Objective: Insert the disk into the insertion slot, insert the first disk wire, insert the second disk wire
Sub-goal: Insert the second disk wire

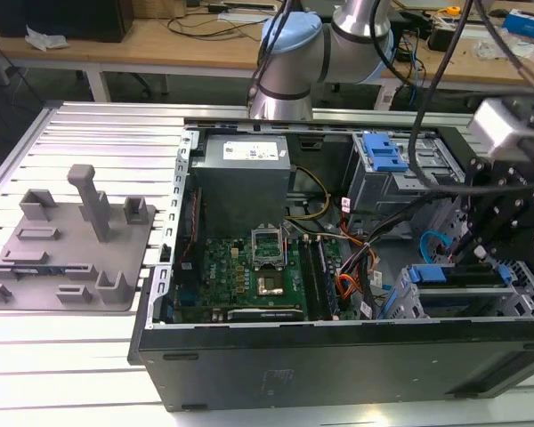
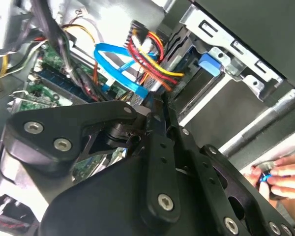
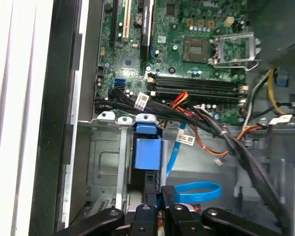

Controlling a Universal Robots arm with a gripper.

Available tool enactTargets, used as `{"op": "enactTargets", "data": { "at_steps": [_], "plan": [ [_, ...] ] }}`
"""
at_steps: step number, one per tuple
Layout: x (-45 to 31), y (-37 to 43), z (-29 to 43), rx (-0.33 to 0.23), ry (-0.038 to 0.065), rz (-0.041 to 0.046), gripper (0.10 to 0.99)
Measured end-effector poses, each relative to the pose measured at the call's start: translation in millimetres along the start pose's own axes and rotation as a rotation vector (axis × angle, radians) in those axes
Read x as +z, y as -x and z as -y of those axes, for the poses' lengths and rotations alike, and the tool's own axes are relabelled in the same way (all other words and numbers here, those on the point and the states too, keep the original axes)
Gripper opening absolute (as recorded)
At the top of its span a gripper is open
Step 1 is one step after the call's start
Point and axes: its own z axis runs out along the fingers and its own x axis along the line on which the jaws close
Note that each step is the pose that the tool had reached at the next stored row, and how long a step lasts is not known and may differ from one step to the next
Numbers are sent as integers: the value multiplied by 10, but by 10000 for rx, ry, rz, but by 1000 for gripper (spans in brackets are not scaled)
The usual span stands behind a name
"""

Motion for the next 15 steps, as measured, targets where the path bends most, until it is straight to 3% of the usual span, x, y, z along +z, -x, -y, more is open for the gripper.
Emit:
{"op": "enactTargets", "data": {
  "at_steps": [3, 8, 9, 10, 12, 14, 15],
  "plan": [
    [-131, 18, -12, -11, 0, -3, 161],
    [-149, 16, -13, -12, 0, -10, 161],
    [-147, 15, -12, 4, 39, -5, 161],
    [-147, 15, -12, 74, 187, 13, 161],
    [-145, 14, -13, 157, 303, 66, 161],
    [-142, 14, -13, 262, 330, 126, 161],
    [-136, 14, -12, 401, 323, 196, 161]
  ]
}}
